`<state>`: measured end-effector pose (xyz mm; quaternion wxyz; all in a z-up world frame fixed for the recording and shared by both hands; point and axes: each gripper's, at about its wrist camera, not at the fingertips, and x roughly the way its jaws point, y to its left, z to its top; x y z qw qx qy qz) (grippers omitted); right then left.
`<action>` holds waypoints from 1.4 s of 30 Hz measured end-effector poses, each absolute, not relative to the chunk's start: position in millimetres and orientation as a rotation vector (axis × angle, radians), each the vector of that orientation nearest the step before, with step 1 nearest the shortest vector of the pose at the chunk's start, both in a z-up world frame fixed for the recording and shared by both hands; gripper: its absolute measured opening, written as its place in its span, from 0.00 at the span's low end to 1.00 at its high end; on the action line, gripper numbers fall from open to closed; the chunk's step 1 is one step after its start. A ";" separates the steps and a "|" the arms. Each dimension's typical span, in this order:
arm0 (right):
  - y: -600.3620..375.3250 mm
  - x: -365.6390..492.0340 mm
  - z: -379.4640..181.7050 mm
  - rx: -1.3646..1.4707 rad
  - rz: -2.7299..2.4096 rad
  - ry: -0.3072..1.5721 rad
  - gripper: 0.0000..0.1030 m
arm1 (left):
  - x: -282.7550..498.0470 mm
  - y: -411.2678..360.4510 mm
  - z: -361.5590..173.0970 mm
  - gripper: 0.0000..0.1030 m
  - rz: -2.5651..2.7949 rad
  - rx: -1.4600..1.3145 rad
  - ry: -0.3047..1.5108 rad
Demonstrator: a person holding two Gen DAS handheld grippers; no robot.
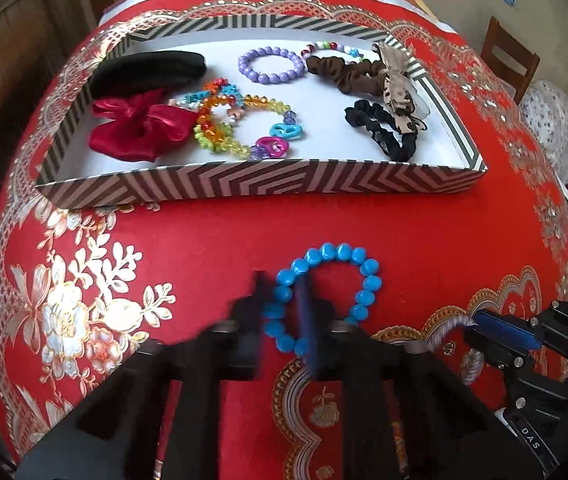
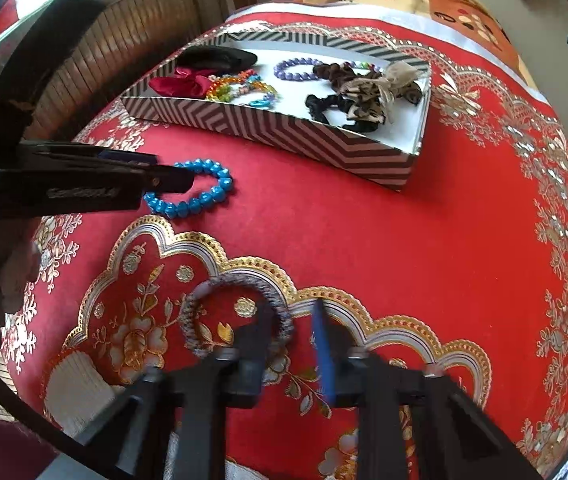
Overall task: Organize jewelry
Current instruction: 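Grasp the blue bead bracelet with the left tool while the right grasps the grey braided hair tie, then place the blue bracelet and grey hair tie in the tray while both tools open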
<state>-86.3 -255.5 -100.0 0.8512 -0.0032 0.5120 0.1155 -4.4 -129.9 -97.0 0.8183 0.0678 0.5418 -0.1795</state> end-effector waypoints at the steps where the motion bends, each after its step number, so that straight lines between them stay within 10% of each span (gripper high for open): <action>1: -256.9 -85.5 -99.7 0.008 0.248 1.079 0.07 | -3.3 -129.1 -97.0 0.07 -0.397 0.126 1.164; 42: -269.3 15.1 -21.0 0.103 0.248 0.924 0.06 | 65.4 -118.9 20.1 0.07 -0.376 0.138 0.929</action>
